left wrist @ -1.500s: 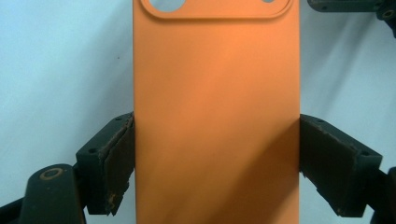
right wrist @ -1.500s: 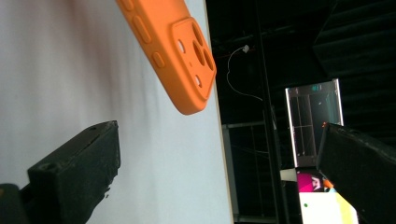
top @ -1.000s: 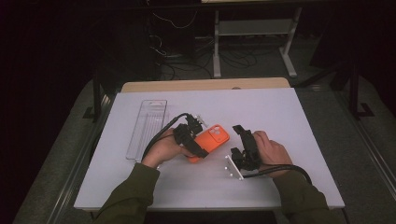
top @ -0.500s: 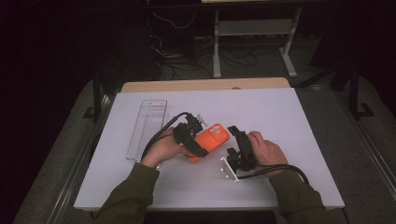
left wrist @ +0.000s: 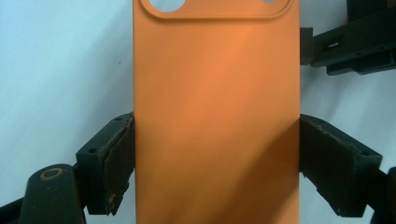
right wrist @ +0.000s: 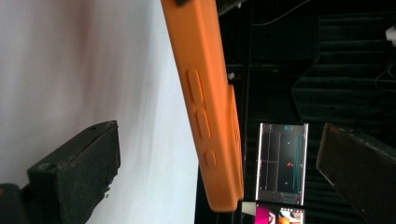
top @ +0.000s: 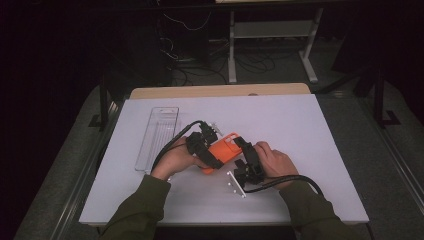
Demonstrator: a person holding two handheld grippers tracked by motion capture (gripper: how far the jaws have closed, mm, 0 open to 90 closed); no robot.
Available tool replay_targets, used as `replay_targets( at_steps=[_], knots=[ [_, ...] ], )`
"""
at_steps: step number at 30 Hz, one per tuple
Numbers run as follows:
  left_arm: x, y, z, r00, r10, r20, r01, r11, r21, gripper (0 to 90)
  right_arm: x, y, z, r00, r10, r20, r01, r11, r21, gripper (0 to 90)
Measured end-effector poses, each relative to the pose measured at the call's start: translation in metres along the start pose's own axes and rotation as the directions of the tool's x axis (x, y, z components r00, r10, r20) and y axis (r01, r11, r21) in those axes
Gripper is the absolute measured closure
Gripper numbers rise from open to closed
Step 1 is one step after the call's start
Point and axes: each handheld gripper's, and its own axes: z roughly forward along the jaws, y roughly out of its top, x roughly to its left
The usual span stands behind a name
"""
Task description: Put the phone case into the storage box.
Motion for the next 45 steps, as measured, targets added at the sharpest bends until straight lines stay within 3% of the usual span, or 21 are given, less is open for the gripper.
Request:
replay_targets(
  at_steps=[9, 10, 15, 16, 24, 27, 30, 32, 34, 37, 39, 41, 44, 45],
  knots=[
    [0.001, 0.0, 0.001, 1.0, 0.0, 0.002, 0.0, 1.0, 0.004, 16.4, 0.003, 0.008, 0.0, 0.9998, -0.016, 0.013, 0.016, 0.9995, -0.026, 0.7],
    [-0.001, 0.0, 0.002, 0.9999, -0.013, 0.003, 0.013, 0.9999, -0.008, 16.4, 0.005, 0.008, -0.001, 0.9999, -0.007, 0.008, 0.007, 0.9998, -0.02, 1.2],
    [-0.001, 0.0, 0.002, 0.9999, -0.012, -0.001, 0.012, 0.9999, -0.006, 16.4, 0.007, 0.012, -0.002, 0.9997, -0.025, 0.001, 0.025, 0.9996, -0.014, 4.9],
    [-0.001, 0.0, 0.002, 0.9999, -0.011, -0.002, 0.011, 0.9999, -0.005, 16.4, 0.006, 0.012, -0.002, 0.9987, -0.05, -0.005, 0.05, 0.9987, -0.004, 6.0],
    [-0.002, 0.0, 0.003, 1.0, -0.008, 0.0, 0.008, 1.0, 0.002, 16.4, 0.009, 0.015, -0.005, 0.9975, -0.06, 0.036, 0.061, 0.9981, -0.013, 18.8],
    [-0.002, 0.0, 0.002, 1.0, 0.0, 0.002, 0.0, 0.9999, 0.011, 16.4, 0.012, 0.017, -0.007, 0.998, -0.054, 0.033, 0.054, 0.9984, -0.012, 23.9],
    [-0.001, 0.001, 0.001, 0.9996, 0.027, -0.003, -0.027, 0.9993, 0.027, 16.4, 0.012, 0.019, -0.006, 0.9959, -0.085, 0.031, 0.086, 0.9961, -0.02, 28.7],
    [-0.001, 0.001, 0.001, 0.9996, 0.029, -0.003, -0.029, 0.9992, 0.028, 16.4, 0.014, 0.019, -0.006, 0.9962, -0.084, 0.024, 0.084, 0.9964, -0.01, 32.7],
    [-0.002, 0.001, 0.002, 0.9999, 0.017, 0.001, -0.017, 0.9997, 0.018, 16.4, 0.014, 0.019, -0.006, 0.9934, -0.114, 0.012, 0.114, 0.9934, -0.006, 36.8],
    [-0.003, 0.001, 0.002, 0.9997, 0.024, 0.003, -0.024, 0.9994, 0.025, 16.4, 0.015, 0.02, -0.006, 0.9937, -0.11, 0.019, 0.11, 0.9939, 0.001, 41.2],
    [-0.003, 0.002, 0.002, 0.9996, 0.03, 0.004, -0.03, 0.9992, 0.027, 16.4, 0.018, 0.02, -0.006, 0.9966, -0.074, 0.036, 0.074, 0.9973, -0.003, 43.1],
    [-0.003, 0.002, 0.002, 0.9995, 0.032, 0.004, -0.032, 0.9991, 0.028, 16.4, 0.019, 0.021, -0.006, 0.9963, -0.081, 0.026, 0.081, 0.9967, -0.002, 45.6],
    [-0.003, 0.002, 0.001, 0.9995, 0.031, 0.005, -0.031, 0.9991, 0.028, 16.4, 0.02, 0.022, -0.006, 0.9945, -0.093, 0.049, 0.093, 0.9956, -0.005, 49.1],
    [-0.004, 0.002, 0.001, 0.9995, 0.031, 0.003, -0.031, 0.9992, 0.027, 16.4, 0.02, 0.022, -0.006, 0.9939, -0.107, 0.027, 0.107, 0.9942, -0.009, 50.4]
  ],
)
